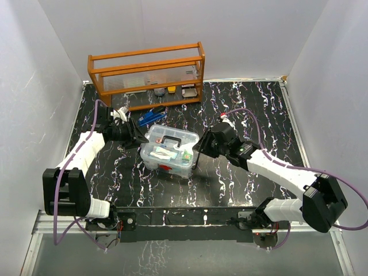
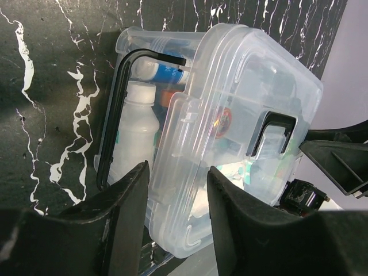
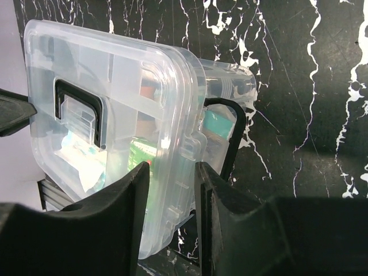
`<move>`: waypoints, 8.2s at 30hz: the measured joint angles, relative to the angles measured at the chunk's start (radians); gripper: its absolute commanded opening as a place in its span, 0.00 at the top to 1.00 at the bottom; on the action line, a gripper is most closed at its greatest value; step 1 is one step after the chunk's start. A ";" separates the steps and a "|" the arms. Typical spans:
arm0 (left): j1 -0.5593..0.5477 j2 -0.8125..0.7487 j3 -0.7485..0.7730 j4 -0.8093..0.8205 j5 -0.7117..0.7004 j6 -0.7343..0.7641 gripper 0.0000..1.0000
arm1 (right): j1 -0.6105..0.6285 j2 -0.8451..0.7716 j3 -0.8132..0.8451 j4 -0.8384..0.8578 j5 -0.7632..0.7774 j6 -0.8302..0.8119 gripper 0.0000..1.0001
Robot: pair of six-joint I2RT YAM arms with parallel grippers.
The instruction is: Organize the medicine kit
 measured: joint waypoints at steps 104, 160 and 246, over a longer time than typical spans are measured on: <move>-0.501 0.120 0.287 -0.029 -0.656 0.415 0.08 | -0.331 0.505 -0.238 1.164 -0.621 0.249 0.02; -0.501 0.087 0.227 0.036 -0.684 0.359 0.12 | -0.072 0.239 0.142 0.164 -0.028 -0.113 0.56; 0.261 -0.104 -0.381 0.454 -0.019 -0.437 0.01 | 0.244 0.622 0.888 -0.327 0.302 -0.548 0.31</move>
